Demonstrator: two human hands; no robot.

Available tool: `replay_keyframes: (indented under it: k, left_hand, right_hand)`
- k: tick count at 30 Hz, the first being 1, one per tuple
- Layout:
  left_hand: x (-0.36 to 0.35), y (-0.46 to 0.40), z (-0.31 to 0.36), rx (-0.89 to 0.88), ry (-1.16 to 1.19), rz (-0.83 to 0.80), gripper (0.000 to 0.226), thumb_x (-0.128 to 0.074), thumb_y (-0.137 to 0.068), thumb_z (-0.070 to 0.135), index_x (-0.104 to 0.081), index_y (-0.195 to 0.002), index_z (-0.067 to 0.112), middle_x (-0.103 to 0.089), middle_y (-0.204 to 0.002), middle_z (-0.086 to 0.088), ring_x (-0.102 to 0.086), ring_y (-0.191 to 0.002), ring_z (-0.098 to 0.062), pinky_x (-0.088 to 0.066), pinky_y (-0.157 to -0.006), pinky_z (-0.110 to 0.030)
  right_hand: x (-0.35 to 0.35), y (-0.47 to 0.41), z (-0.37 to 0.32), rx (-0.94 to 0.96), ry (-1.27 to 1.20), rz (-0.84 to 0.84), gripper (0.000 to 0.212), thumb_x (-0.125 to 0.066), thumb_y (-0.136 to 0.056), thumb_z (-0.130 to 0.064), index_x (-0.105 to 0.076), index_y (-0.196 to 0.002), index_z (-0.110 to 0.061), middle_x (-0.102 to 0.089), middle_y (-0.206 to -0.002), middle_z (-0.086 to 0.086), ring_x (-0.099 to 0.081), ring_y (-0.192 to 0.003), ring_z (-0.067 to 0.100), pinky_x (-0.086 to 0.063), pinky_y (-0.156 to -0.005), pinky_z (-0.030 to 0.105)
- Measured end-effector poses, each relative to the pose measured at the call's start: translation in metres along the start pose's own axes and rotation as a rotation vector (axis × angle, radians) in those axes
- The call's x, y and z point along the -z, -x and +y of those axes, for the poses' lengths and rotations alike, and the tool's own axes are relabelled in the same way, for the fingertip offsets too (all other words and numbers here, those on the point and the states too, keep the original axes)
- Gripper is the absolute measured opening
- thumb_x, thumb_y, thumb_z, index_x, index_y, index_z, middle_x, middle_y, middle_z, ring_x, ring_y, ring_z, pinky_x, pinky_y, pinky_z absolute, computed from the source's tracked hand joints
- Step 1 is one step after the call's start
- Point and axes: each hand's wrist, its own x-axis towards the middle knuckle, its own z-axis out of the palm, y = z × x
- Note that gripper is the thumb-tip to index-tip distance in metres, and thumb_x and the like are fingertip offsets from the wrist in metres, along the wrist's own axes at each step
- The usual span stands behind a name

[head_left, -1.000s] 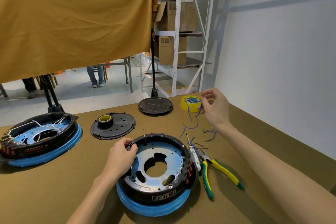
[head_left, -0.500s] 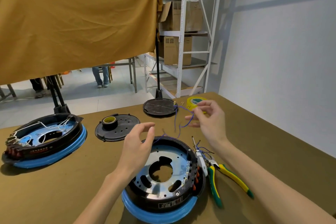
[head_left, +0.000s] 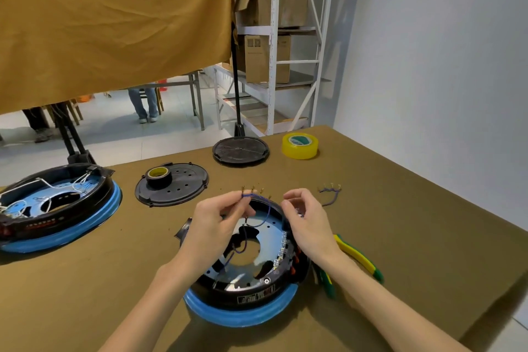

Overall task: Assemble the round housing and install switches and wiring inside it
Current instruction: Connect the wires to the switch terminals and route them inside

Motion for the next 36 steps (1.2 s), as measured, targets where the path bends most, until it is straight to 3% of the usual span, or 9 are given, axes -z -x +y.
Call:
replay_keyframes:
  k: [3,6,10,15,19,26,29,33,36]
  left_hand:
    - [0.002,0.003,0.004,-0.209,-0.240,-0.001,0.016,-0.062,-0.097,0.026,-0.073,-0.086,0.030,-0.068,-0.081,0.017,-0.060,-0.086,-0.012,-0.047,-0.079,-0.024]
    - [0.001,0.005,0.005,-0.306,-0.431,-0.035,0.021,-0.068,-0.093,0.019,-0.079,-0.110,0.022,-0.064,-0.081,0.014,-0.049,-0.084,-0.020,-0.046,-0.076,-0.034]
    - [0.007,0.006,0.007,-0.383,-0.642,-0.110,0.033,-0.065,-0.093,0.026,-0.074,-0.126,0.024,-0.060,-0.080,0.009,-0.046,-0.079,-0.021,-0.045,-0.068,-0.036]
    - [0.008,0.015,-0.003,-0.286,-0.862,-0.365,0.043,-0.040,-0.103,0.048,-0.067,-0.133,0.034,-0.048,-0.089,0.014,-0.039,-0.085,-0.013,-0.042,-0.076,-0.031]
    - [0.008,0.016,-0.005,-0.229,-0.846,-0.411,0.060,-0.020,-0.100,0.061,-0.070,-0.123,0.036,-0.046,-0.087,0.015,-0.036,-0.083,-0.010,-0.038,-0.075,-0.028]
    - [0.010,0.015,0.005,-0.399,-0.742,-0.267,0.016,-0.071,-0.095,0.030,-0.081,-0.107,0.032,-0.066,-0.084,0.012,-0.058,-0.070,-0.010,-0.052,-0.061,-0.029]
    - [0.008,0.014,0.006,-0.465,-0.772,-0.264,0.009,-0.076,-0.092,0.026,-0.083,-0.097,0.029,-0.074,-0.093,0.011,-0.066,-0.069,-0.014,-0.055,-0.061,-0.032]
    - [0.003,0.009,0.008,-0.428,-0.871,-0.280,0.005,-0.084,-0.086,0.025,-0.083,-0.087,0.031,-0.072,-0.083,0.013,-0.066,-0.064,-0.013,-0.055,-0.056,-0.032]
    - [-0.004,0.004,0.008,-0.366,-0.978,-0.278,0.012,-0.088,-0.079,0.023,-0.081,-0.080,0.033,-0.068,-0.076,0.014,-0.064,-0.062,-0.012,-0.043,-0.054,-0.024]
  right_hand:
    - [-0.002,0.003,0.014,-0.059,0.137,-0.136,0.019,-0.058,-0.103,-0.026,-0.055,-0.122,-0.024,-0.063,-0.111,-0.009,-0.060,-0.104,0.008,-0.045,-0.081,0.017]
    - [0.003,-0.002,0.016,-0.011,0.253,-0.221,0.026,-0.059,-0.102,-0.023,-0.061,-0.127,-0.019,-0.067,-0.108,-0.010,-0.063,-0.099,0.009,-0.046,-0.078,0.011]
    - [0.009,-0.021,0.008,0.031,0.313,-0.373,0.033,-0.055,-0.104,-0.019,-0.063,-0.136,-0.015,-0.069,-0.124,-0.002,-0.064,-0.111,0.012,-0.051,-0.098,0.032]
    - [0.004,-0.038,-0.002,0.001,0.207,-0.498,0.035,-0.052,-0.106,-0.013,-0.062,-0.139,-0.013,-0.068,-0.131,0.001,-0.063,-0.121,0.014,-0.051,-0.105,0.036]
    - [-0.002,-0.039,0.002,-0.013,0.174,-0.498,0.037,-0.052,-0.107,-0.014,-0.059,-0.143,-0.012,-0.065,-0.137,0.002,-0.060,-0.125,0.014,-0.049,-0.109,0.036]
    - [-0.005,-0.041,0.008,-0.012,0.139,-0.479,0.035,-0.053,-0.106,-0.013,-0.060,-0.141,-0.011,-0.068,-0.131,0.004,-0.064,-0.120,0.016,-0.053,-0.103,0.035]
    - [-0.005,-0.043,0.011,-0.008,0.116,-0.471,0.034,-0.055,-0.105,-0.012,-0.062,-0.138,-0.010,-0.070,-0.127,0.003,-0.066,-0.117,0.015,-0.054,-0.101,0.032]
    - [-0.003,-0.055,0.006,-0.016,0.131,-0.569,0.034,-0.055,-0.106,-0.013,-0.062,-0.139,-0.012,-0.070,-0.128,0.001,-0.067,-0.117,0.013,-0.054,-0.095,0.021]
    - [-0.006,-0.064,-0.004,-0.042,0.168,-0.640,0.034,-0.054,-0.106,-0.013,-0.062,-0.139,-0.014,-0.071,-0.127,0.001,-0.068,-0.113,0.012,-0.054,-0.090,0.018]
